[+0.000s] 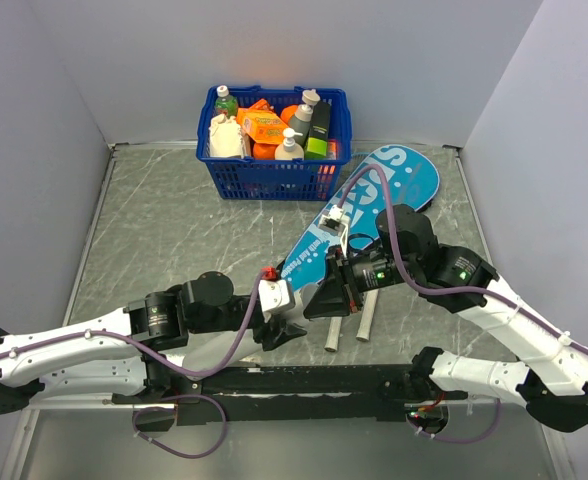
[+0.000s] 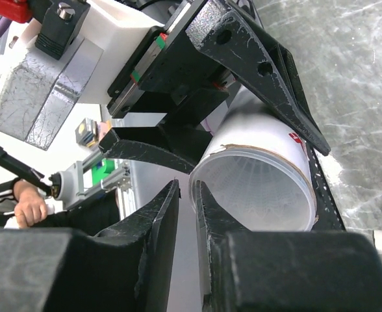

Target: Pack up the badminton gear

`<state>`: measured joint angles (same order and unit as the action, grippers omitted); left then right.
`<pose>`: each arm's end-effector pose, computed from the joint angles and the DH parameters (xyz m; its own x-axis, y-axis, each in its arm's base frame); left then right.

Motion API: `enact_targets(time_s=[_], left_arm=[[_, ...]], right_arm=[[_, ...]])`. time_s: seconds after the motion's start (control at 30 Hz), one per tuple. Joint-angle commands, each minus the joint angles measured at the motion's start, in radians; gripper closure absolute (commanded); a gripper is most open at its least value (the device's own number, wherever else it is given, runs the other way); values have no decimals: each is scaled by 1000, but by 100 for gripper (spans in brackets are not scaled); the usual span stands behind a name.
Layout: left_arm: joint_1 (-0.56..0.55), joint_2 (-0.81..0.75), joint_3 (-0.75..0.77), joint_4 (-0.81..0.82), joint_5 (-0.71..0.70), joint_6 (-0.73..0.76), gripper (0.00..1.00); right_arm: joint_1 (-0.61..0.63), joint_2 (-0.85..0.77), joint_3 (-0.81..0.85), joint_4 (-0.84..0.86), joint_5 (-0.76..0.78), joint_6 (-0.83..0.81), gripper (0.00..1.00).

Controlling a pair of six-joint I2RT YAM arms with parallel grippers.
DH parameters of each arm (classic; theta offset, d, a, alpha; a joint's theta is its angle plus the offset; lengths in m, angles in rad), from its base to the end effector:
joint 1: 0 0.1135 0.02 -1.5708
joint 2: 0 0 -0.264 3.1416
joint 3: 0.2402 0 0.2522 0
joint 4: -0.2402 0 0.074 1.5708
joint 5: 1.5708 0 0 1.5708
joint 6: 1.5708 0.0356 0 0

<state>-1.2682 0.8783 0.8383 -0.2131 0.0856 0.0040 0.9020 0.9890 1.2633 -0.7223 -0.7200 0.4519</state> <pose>0.0581 -0.1962 0.3394 -0.0707 0.2399 -0.9682 0.9760 0.2169 -0.0175 0.0965 0.1599 0.4145 -0.6601 -0.3058 -0.6861 -0.7449 0.1483 0.6505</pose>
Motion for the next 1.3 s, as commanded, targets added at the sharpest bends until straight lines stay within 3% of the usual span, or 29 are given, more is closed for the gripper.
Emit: enact_targets(time_s=[0.0,0.77,1.27], left_arm=[[3,-6,19,-8,-26,13,98],[3,-15,16,-5,-15,11,98],[3,-41,13,1,-14,11,97]], right_arm=[[32,-3,-22,41,-47,11,74],[23,74,-42,196,30,85,61],[-150,33,-232,379,-24,222,59]])
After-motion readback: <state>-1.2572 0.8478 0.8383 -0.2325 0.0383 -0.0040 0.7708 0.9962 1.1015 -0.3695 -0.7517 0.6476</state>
